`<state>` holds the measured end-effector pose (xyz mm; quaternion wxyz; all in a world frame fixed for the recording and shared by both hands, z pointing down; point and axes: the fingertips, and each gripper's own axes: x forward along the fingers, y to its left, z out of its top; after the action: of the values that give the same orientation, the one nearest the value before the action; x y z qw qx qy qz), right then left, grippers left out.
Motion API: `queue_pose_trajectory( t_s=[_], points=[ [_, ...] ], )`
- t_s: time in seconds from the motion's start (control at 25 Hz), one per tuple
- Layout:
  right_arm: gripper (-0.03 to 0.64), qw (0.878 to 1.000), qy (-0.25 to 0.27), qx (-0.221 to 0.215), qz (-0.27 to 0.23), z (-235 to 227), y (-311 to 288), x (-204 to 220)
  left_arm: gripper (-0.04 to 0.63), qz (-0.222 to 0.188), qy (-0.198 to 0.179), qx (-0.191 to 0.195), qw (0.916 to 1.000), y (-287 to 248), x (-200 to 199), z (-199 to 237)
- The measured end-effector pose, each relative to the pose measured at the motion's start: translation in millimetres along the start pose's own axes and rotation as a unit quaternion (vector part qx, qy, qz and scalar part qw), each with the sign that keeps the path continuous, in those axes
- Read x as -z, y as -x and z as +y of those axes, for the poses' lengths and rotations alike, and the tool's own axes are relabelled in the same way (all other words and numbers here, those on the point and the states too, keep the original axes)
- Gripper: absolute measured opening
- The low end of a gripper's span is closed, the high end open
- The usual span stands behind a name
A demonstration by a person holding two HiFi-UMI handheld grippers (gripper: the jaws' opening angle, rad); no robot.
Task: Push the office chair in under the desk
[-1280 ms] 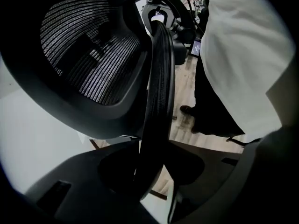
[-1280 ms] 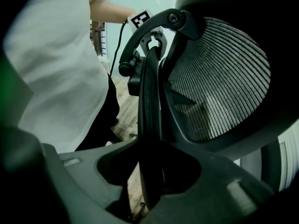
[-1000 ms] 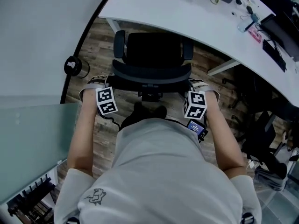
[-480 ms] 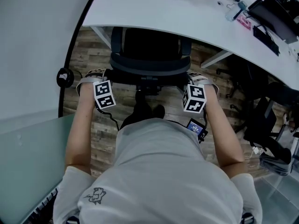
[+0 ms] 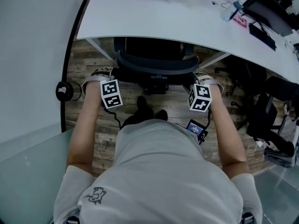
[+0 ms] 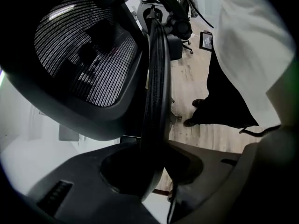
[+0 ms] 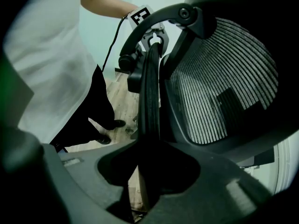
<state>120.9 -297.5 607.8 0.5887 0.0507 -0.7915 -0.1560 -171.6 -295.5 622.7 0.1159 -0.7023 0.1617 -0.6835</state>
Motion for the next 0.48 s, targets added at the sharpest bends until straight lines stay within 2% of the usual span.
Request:
queue_pose_trajectory(
  t_s=[0.28,0.48],
  points=[
    [0.118,0.999,-0.025,0.015,0.031,-42.9,-17.1,6.3,0.121,-0.019,-0.041,0.001,0.9990,-22.3,-1.4,54.1],
    [0.114,0.998,-0.034,0.026,0.044,-72.6,-25.7,11.4,0.118,-0.026,-0.057,0.000,0.9980,-36.2,-3.3,88.6]
  ],
)
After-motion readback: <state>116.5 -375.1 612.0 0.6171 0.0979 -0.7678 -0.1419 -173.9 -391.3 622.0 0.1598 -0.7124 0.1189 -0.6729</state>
